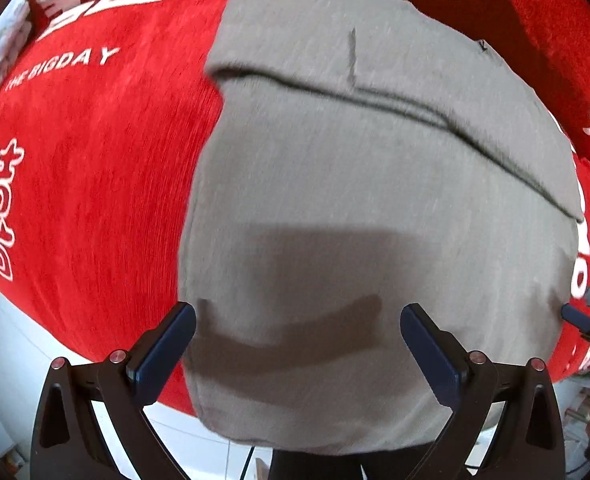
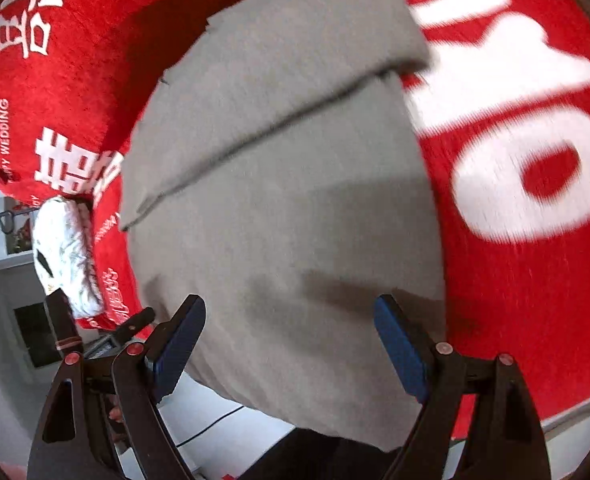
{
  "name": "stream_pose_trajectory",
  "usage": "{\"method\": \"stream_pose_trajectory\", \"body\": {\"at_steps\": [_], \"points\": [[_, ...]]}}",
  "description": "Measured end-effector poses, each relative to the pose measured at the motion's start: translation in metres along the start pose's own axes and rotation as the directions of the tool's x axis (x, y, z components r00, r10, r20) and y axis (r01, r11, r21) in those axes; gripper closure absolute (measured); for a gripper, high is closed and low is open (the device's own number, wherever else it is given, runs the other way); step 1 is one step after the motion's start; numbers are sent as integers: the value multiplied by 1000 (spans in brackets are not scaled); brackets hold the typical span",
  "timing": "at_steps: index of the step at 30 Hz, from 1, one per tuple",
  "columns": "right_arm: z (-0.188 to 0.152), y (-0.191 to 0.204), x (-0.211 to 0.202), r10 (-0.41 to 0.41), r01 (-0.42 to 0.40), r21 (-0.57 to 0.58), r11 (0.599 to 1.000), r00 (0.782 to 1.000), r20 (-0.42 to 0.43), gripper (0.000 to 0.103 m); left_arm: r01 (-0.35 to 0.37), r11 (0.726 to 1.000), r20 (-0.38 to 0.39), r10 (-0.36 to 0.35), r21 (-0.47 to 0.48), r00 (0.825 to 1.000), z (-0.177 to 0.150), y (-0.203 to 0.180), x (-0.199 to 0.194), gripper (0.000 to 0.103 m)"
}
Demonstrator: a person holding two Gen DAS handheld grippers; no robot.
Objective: Fold small clothes
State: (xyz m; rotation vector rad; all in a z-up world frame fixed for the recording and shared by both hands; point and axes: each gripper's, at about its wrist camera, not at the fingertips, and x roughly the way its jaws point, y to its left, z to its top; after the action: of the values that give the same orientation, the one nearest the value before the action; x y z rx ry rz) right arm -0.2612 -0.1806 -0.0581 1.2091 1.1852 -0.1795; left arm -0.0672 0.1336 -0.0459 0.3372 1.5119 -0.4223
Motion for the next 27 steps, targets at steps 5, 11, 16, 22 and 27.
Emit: {"method": "stream_pose_trajectory", "body": {"at_steps": [5, 11, 16, 22, 27], "points": [[-35, -14, 1, 9, -8, 32, 999, 1000, -6, 15, 9, 1000, -15, -9, -1, 1000, -33, 23, 4, 0], [-84, -39, 4, 5, -2, 63, 998, 999, -41, 15, 27, 999, -54, -29, -46, 998, -71, 50, 17, 0], [-121, -66, 21, 8, 2, 116, 993, 996, -92, 15, 52, 998, -118, -55, -25, 991, -100, 54, 42, 0], [-134, -80, 51, 40, -24, 147, 989, 994, -105, 14, 111, 993, -169, -116, -38, 979, -120, 46, 67, 0], [-143, -84, 68, 104, -75, 209, 975, 986, -130, 26, 139, 990, -147, -141, -27, 979, -131, 38, 61, 16]]}}
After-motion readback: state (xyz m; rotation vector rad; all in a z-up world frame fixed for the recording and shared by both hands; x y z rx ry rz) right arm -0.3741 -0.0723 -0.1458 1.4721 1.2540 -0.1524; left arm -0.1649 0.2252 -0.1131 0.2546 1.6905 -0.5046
